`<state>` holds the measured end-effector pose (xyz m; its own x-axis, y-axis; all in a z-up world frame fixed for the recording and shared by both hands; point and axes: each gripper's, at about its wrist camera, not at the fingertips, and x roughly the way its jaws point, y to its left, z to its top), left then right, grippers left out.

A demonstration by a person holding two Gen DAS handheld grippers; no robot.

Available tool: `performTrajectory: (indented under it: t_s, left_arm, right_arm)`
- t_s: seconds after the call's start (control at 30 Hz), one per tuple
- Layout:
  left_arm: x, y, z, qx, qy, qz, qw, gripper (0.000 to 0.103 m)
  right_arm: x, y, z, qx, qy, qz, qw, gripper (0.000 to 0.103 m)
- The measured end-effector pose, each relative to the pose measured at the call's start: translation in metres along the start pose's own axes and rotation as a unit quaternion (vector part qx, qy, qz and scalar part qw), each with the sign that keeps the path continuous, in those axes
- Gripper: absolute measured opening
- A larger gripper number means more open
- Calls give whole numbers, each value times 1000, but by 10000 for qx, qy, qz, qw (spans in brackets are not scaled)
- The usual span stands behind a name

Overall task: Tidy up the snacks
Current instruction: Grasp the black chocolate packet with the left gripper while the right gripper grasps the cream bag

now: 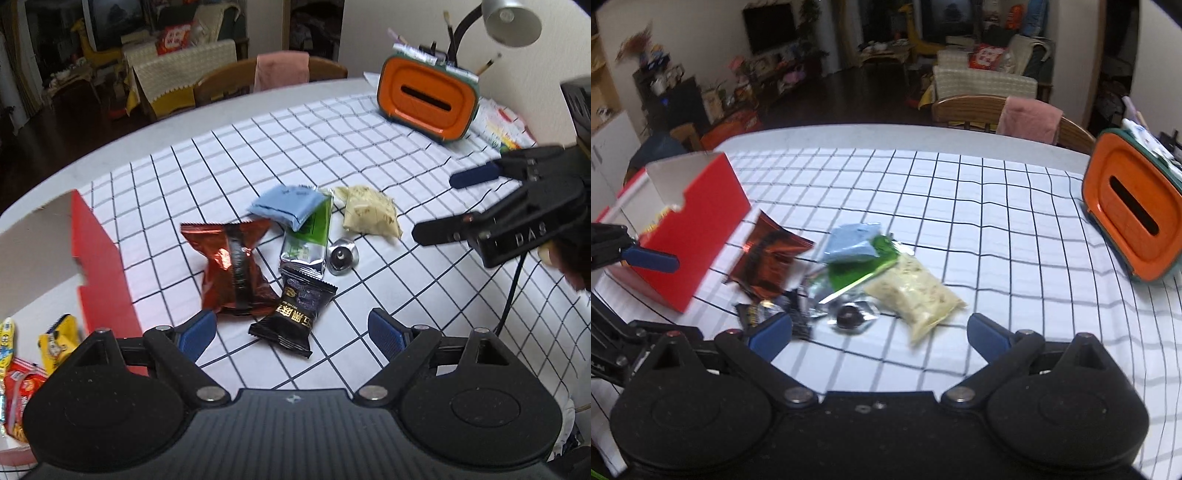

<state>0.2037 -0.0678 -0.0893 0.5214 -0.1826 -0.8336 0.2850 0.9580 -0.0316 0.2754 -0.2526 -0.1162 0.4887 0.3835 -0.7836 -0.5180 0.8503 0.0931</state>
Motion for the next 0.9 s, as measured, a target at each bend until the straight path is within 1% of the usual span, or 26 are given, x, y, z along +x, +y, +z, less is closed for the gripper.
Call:
performTrajectory:
  t_s: [0.23, 0.47, 0.57, 0.67, 0.7, 0.77, 0.8, 0.83, 0.9]
  left_arm:
    - [36, -3, 9, -38, 379, -31, 9993, 90]
    - [64, -5, 14, 50, 696, 10, 9976, 90]
    - [73, -7, 16, 142, 811, 18, 9966, 90]
    - [82, -9, 17, 238, 921, 75, 9954, 89]
    - [84, -9, 17, 250, 942, 78, 9952, 88]
    - [89, -10, 19, 265, 1004, 92, 9946, 81]
    - [91, -10, 19, 278, 1038, 108, 9942, 76]
    - [93, -10, 19, 293, 1078, 127, 9937, 74]
    - [97, -10, 18, 323, 1140, 189, 9928, 66]
  right_arm:
    - [36, -28, 12, -319, 218, 79, 9992, 101]
    - [72, -31, 16, -975, 475, 220, 9939, 96]
    - [84, -30, 18, -1210, 529, 256, 9909, 90]
    - [96, -32, 20, -1312, 565, 315, 9892, 82]
    - [100, -32, 21, -1319, 585, 319, 9890, 80]
    - [107, -34, 22, -1324, 622, 358, 9886, 77]
    - [110, -34, 21, -1328, 632, 377, 9884, 75]
    - [112, -33, 21, -1327, 638, 394, 9883, 72]
    - [114, -32, 19, -1316, 639, 448, 9882, 66]
